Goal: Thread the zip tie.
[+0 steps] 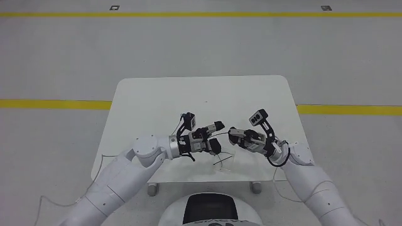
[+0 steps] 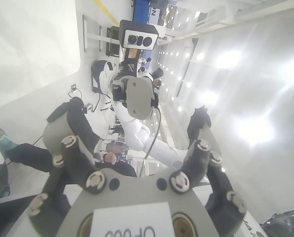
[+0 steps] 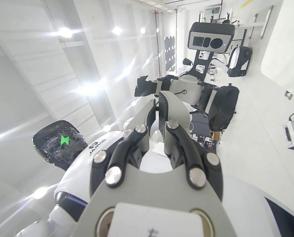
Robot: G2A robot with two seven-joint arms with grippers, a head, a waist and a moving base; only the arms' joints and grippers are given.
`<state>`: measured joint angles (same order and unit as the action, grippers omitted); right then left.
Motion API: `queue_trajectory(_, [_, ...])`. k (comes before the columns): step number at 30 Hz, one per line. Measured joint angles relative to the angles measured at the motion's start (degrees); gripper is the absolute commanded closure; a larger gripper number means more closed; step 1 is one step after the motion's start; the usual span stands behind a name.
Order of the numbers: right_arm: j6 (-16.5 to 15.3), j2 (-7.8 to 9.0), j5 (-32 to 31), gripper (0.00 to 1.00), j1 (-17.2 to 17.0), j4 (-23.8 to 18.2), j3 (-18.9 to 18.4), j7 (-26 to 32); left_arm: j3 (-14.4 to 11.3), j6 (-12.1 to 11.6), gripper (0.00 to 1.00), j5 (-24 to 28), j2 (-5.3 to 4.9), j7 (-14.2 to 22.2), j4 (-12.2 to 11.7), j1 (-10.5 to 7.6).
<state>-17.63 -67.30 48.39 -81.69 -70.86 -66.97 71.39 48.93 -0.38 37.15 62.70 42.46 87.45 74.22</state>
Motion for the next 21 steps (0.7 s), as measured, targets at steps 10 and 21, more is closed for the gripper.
queue_trajectory(10, [-0.1,0.04,0.0,1.00,-0.2,-0.2,-0.2,0.7,0.1,0.1,0.00,0.3,-0.01,-0.3,0.0,0.04])
queue_trajectory(21, [0.3,-0.03,-0.4,1.00,-0.1,0.0,0.1,0.5,0.0,0.3,0.00,0.7,0.02,0.2,-0.2,-0.13])
